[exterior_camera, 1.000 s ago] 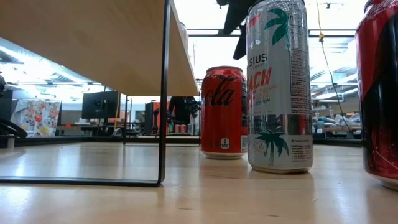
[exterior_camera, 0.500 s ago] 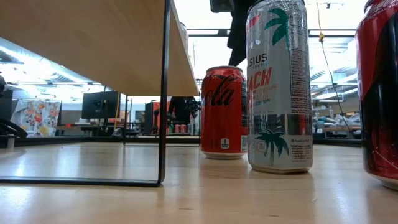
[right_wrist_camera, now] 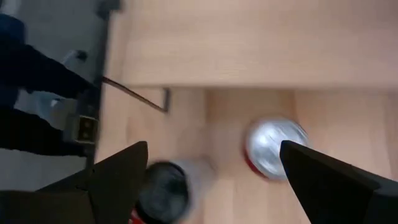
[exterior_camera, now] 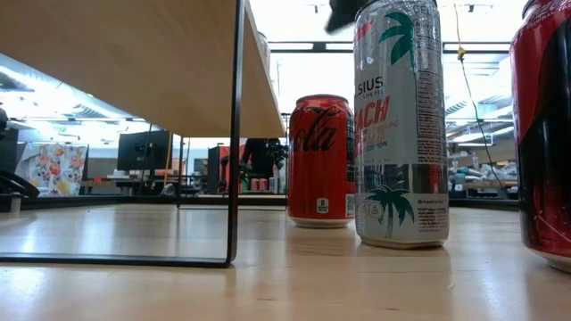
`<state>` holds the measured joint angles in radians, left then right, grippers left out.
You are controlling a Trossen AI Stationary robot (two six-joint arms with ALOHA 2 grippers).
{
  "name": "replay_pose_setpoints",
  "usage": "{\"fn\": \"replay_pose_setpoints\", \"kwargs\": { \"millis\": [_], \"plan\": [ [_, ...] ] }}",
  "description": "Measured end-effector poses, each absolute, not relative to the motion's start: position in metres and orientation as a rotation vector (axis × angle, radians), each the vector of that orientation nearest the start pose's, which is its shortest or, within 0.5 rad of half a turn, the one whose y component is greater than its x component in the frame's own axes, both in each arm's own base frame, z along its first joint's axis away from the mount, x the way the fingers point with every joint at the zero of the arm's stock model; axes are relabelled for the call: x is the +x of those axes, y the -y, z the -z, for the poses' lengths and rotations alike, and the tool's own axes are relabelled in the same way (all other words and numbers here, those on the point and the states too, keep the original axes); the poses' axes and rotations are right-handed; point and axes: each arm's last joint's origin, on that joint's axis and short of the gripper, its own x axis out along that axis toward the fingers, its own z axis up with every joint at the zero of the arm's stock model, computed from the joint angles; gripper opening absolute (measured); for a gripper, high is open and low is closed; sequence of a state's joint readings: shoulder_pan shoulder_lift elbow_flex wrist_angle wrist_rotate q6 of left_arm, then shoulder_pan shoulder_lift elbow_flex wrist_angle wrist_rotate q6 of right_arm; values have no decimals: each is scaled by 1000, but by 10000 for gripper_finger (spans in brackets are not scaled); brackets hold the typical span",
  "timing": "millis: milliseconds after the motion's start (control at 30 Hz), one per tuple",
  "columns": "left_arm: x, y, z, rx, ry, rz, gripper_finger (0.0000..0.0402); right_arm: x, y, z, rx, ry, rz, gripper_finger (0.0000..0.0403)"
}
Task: Pick and place cans onto a shelf
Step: Put the white-pink soda can on the shelf aligned with the other white-pink soda can
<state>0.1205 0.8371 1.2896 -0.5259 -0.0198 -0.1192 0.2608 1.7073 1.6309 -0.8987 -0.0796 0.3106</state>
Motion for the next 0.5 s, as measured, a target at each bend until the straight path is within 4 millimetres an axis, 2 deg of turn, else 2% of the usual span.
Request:
{"fn": "replay_pose_setpoints", "kwargs": {
  "millis": [100, 200, 500],
  "plan": [
    [133, -17, -454, -72, -68, -156, 219, 346, -113, -328, 118, -960, -218, 375],
    [133, -17, -453, -27, -73, -157, 232, 343, -127, -324, 68, -962, -197, 375],
    [132, -19, -453, 16, -86, -205, 319, 339, -154, -308, 85, -1012, -95, 377]
  ]
}}
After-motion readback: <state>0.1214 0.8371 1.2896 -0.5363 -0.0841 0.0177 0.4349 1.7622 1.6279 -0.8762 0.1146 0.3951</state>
